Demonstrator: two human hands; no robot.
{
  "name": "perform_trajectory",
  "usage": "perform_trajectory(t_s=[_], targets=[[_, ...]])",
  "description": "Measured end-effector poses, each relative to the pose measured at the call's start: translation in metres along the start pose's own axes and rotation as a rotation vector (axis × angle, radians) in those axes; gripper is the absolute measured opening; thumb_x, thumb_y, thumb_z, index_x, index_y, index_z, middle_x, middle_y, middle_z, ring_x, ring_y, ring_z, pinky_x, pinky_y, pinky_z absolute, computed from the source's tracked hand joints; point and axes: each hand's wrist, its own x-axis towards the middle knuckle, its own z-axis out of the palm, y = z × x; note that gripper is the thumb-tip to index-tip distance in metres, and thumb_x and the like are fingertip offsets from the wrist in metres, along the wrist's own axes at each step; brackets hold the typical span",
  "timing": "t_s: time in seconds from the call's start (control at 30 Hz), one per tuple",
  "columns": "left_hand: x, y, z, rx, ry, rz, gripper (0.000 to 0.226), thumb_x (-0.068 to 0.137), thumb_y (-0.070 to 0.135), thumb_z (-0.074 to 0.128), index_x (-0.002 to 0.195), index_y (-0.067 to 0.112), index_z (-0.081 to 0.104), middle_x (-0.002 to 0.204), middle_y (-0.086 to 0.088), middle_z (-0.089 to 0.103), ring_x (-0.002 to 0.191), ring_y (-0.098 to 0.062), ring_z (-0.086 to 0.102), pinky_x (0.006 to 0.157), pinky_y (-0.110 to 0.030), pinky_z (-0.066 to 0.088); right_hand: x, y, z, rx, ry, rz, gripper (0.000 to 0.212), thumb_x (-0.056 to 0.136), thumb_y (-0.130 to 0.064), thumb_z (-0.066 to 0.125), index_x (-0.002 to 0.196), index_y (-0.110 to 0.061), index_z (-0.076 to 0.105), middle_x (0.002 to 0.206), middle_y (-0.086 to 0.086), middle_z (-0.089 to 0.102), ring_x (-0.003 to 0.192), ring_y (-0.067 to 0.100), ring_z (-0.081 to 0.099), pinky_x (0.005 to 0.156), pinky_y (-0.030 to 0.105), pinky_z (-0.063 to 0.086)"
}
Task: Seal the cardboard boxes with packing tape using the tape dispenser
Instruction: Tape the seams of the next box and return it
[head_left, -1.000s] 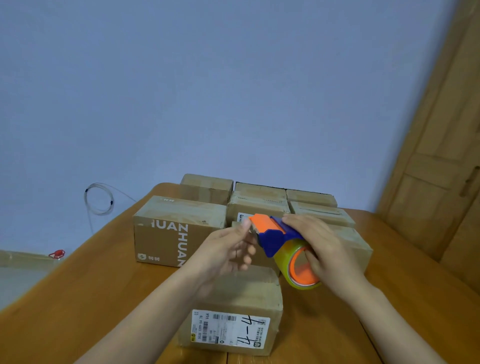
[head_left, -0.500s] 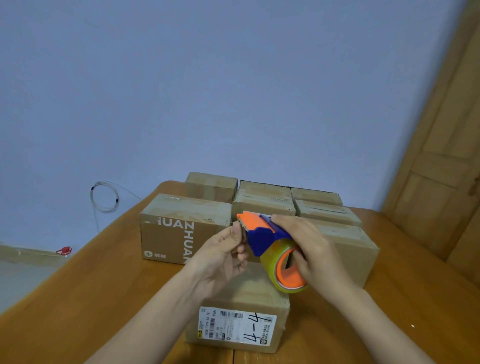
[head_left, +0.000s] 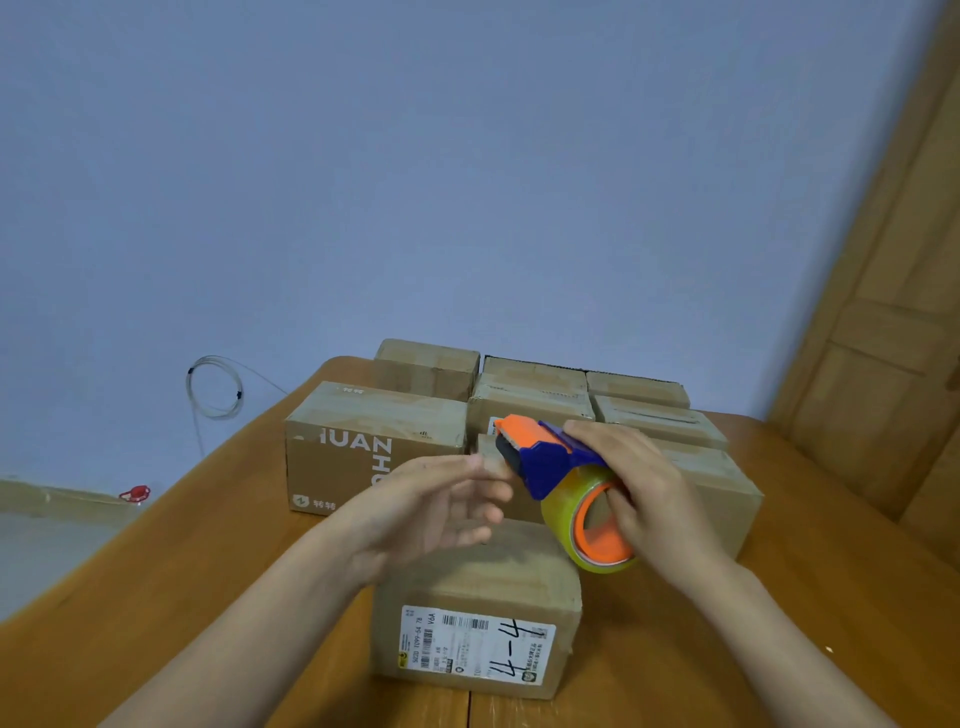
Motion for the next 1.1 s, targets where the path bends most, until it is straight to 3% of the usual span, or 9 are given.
perform_trajectory(t_s=[0.17, 0.33, 0.63, 0.83, 1.03, 1.1], targets=[[-0.002, 0.006, -0.003, -0.175, -0.077, -0.109, 0.037, 0.073, 0.029, 0.061, 0.097, 0.005, 0.074, 0.1, -0.014, 0.068, 0.084, -0.022, 0.067, 0.081, -0.04, 0.054, 0.003, -0.001, -0.005, -0.046, 0.027, -0.037, 0.054, 0.077, -0.014, 0.035, 0.13, -0.02, 0.047, 0.125, 0.004, 0.061, 0.119, 0.014, 0.048, 0.1, 0.019, 0.037], [-0.002, 0.0, 0.001, -0.285, 0.106, -0.178, 0.04, 0.079, 0.03, 0.053, 0.087, -0.002, 0.075, 0.085, -0.016, 0.071, 0.071, -0.023, 0.069, 0.079, -0.044, 0.055, 0.003, 0.002, -0.007, -0.106, 0.048, -0.069, 0.053, 0.079, -0.01, 0.035, 0.129, -0.015, 0.05, 0.126, 0.006, 0.061, 0.12, 0.018, 0.049, 0.1, 0.023, 0.036], [0.002, -0.003, 0.012, -0.015, 0.127, -0.209, 0.07, 0.075, 0.069, 0.05, 0.089, 0.003, 0.068, 0.087, -0.013, 0.067, 0.074, -0.022, 0.064, 0.084, -0.047, 0.052, -0.005, 0.006, -0.009, -0.136, 0.088, -0.091, 0.053, 0.078, -0.007, 0.035, 0.125, -0.007, 0.059, 0.125, 0.007, 0.062, 0.118, 0.02, 0.052, 0.097, 0.029, 0.041], [0.003, 0.001, 0.022, 0.177, 0.164, 0.008, 0.026, 0.086, 0.031, 0.06, 0.075, 0.009, 0.07, 0.076, -0.011, 0.066, 0.065, -0.016, 0.062, 0.072, -0.037, 0.054, -0.005, 0.005, -0.008, -0.159, 0.101, -0.118, 0.051, 0.08, -0.007, 0.036, 0.126, -0.01, 0.057, 0.126, 0.005, 0.062, 0.118, 0.019, 0.052, 0.096, 0.033, 0.046], [0.003, 0.011, 0.018, 0.267, 0.211, 0.009, 0.035, 0.096, 0.022, 0.052, 0.066, 0.01, 0.064, 0.068, -0.011, 0.062, 0.062, -0.019, 0.059, 0.069, -0.035, 0.051, 0.002, 0.009, -0.009, -0.364, -0.025, -0.174, 0.054, 0.075, -0.012, 0.042, 0.128, -0.02, 0.049, 0.129, 0.005, 0.06, 0.122, 0.026, 0.046, 0.109, 0.046, 0.031], [0.003, 0.013, 0.016, 0.285, 0.233, -0.008, 0.036, 0.097, 0.022, 0.051, 0.065, 0.01, 0.062, 0.065, -0.01, 0.061, 0.059, -0.017, 0.057, 0.065, -0.033, 0.05, 0.003, 0.01, -0.009, -0.357, -0.089, -0.158, 0.058, 0.073, -0.017, 0.042, 0.13, -0.025, 0.045, 0.129, 0.005, 0.06, 0.118, 0.028, 0.051, 0.103, 0.052, 0.039]])
